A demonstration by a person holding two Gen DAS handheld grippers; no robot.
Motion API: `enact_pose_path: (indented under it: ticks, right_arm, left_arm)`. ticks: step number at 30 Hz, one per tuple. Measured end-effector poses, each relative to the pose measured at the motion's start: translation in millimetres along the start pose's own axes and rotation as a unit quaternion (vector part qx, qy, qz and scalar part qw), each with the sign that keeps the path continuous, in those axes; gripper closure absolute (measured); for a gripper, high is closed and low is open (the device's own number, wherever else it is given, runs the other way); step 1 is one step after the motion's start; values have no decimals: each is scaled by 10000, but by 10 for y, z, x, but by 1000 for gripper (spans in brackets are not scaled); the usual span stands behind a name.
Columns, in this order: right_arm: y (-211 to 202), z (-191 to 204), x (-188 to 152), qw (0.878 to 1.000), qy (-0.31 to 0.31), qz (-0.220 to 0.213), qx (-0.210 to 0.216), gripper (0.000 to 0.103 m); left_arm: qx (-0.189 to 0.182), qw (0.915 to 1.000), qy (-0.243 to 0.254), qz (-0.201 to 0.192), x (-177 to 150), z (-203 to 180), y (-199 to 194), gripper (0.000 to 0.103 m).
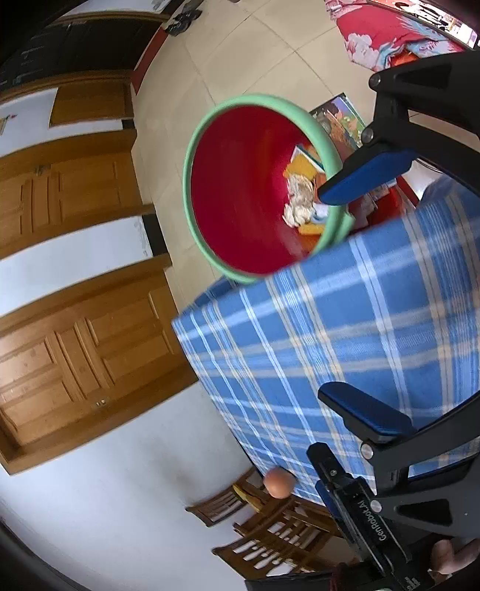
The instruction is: Collect trash
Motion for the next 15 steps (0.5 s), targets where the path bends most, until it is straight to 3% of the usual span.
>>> enact_pose_path:
  ticks: [15]
  right_arm:
    - [-77,400,-261,9990,-399,73,166,1]
  left_arm:
    - [388,9987,-310,-132,-220,352,-283,21]
Point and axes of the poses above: each gripper's, at about its wrist camera, not at the fingertips, and y roughly the way its jaws point, z to its left, x to its top, the point moved 2 cm from there along y, roughly the way its jaws point, and after that the axes turned 6 degrees about y, right-handed, at the moved point
